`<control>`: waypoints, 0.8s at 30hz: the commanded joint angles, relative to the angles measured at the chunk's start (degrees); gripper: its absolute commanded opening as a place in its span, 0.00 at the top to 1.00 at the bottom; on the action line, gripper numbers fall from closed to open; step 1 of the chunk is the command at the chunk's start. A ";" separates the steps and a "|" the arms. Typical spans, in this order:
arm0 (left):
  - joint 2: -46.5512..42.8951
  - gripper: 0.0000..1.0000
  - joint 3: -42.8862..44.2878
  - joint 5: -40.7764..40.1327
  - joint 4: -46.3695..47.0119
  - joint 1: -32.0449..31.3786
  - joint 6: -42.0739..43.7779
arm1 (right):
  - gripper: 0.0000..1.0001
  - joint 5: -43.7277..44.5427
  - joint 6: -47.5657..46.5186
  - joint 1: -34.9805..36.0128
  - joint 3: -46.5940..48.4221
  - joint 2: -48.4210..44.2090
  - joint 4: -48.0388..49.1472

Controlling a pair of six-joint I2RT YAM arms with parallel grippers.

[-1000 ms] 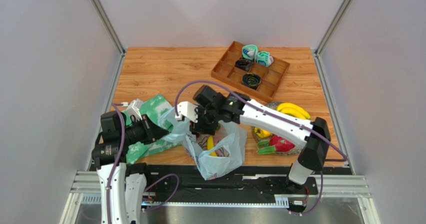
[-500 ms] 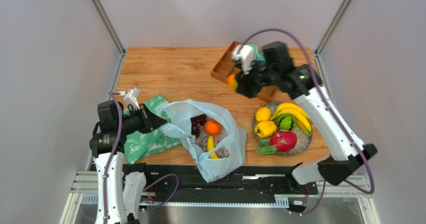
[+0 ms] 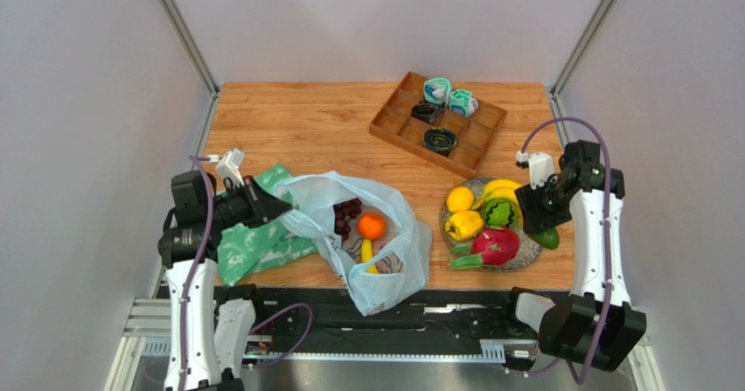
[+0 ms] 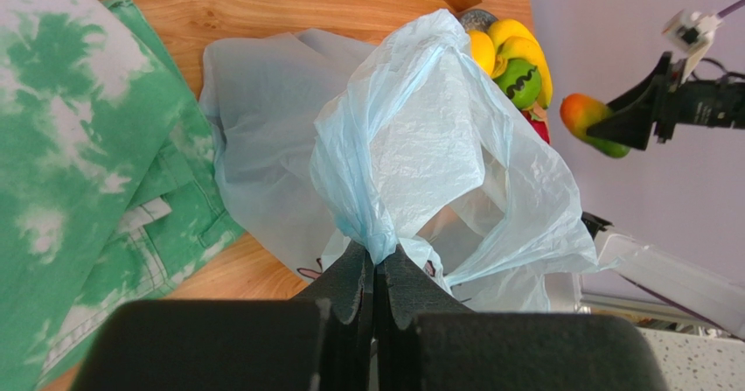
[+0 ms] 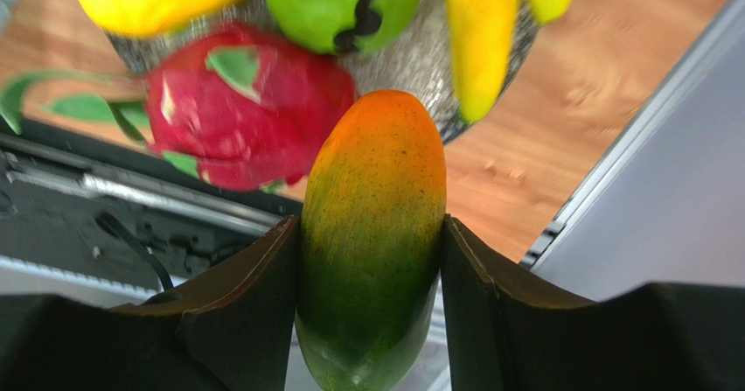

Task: Take the fake fruits out of the plastic bag
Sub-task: Place the fake fruit on the plate.

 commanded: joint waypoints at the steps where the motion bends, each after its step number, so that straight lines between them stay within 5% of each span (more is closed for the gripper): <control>1: 0.51 1.00 -0.30 1.23 3.71 0.56 -1.01 | 0.66 1.46 -7.70 -0.94 -4.66 -2.61 -5.60; 21: 0.33 1.00 -2.06 1.23 4.68 0.47 -1.27 | 0.57 3.49 1.79 -0.94 -11.52 4.42 10.83; 23: 0.68 1.00 -2.32 1.23 4.94 0.47 -1.36 | 0.43 2.97 2.93 -0.94 -11.96 5.12 11.28; 24: 0.77 1.00 -2.24 1.32 4.94 0.47 -1.27 | 0.04 2.01 3.11 -0.94 -12.05 5.21 11.02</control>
